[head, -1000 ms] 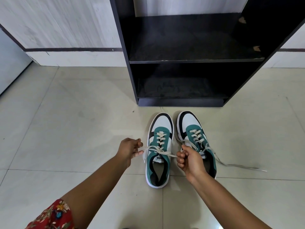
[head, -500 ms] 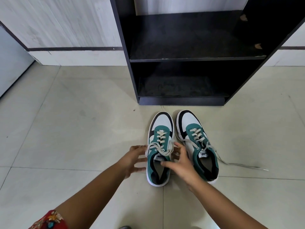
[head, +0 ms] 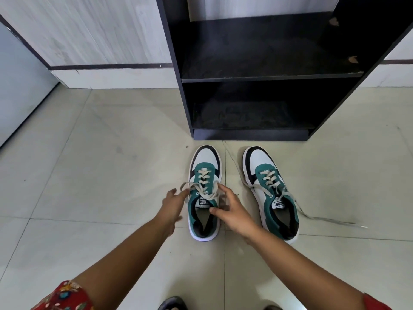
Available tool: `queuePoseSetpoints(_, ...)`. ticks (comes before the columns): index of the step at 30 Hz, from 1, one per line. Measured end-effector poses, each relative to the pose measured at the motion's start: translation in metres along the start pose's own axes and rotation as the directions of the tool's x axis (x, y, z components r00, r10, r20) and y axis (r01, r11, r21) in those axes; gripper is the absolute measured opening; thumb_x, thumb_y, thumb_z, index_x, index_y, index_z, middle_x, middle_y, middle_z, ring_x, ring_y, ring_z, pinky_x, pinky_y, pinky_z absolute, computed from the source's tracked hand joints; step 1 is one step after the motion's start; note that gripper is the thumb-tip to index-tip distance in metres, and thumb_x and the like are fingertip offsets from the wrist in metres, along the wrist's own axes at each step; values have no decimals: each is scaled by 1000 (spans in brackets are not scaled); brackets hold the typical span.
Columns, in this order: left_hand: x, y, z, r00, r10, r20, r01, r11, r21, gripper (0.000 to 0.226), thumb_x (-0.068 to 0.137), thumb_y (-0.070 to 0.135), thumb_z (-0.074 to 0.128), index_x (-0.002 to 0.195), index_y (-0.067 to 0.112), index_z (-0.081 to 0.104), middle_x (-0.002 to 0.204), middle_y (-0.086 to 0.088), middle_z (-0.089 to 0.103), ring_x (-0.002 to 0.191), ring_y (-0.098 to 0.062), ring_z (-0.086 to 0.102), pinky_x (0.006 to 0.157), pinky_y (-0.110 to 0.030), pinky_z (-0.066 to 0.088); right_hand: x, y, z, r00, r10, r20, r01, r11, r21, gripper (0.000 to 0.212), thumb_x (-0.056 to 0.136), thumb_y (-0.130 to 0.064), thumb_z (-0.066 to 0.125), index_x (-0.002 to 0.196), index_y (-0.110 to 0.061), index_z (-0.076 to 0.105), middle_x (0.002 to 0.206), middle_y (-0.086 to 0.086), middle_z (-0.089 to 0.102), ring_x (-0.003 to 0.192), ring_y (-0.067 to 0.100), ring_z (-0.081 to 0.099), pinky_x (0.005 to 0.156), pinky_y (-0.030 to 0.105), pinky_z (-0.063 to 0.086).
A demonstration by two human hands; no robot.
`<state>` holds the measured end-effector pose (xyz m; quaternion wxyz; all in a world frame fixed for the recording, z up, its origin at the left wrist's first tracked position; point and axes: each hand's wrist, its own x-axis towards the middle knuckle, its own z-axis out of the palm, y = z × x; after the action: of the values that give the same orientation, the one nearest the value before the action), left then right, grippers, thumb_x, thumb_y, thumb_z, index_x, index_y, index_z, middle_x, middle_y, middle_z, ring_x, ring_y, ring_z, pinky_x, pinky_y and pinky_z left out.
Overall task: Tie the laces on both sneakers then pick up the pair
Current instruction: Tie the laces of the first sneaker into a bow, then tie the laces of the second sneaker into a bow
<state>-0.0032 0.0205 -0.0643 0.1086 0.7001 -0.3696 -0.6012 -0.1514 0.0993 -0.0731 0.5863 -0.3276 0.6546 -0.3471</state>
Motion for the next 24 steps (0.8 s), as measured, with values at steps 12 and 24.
queuePoseSetpoints(12, -15, 20, 104, 456, 708, 540, -861, 198, 468, 44, 87, 19, 51, 130, 23, 43, 137, 2, 45, 126, -16, 40, 105, -29, 34, -40, 31, -132, 876, -12, -482, 15, 1000, 1, 38, 87, 5, 46, 114, -21, 54, 120, 6, 62, 101, 16, 59, 80, 16, 46)
queuePoseSetpoints(24, -12, 33, 110, 405, 733, 547, -878, 146, 456, 11, 89, 32, 53, 92, 23, 56, 63, 6, 60, 65, -4, 46, 89, -23, 33, -50, 43, -132, 863, -34, -504, -94, 970, -226, 9, 79, -28, 70, 85, -24, 65, 66, -5, 62, 63, 10, 60, 63, 27, 46)
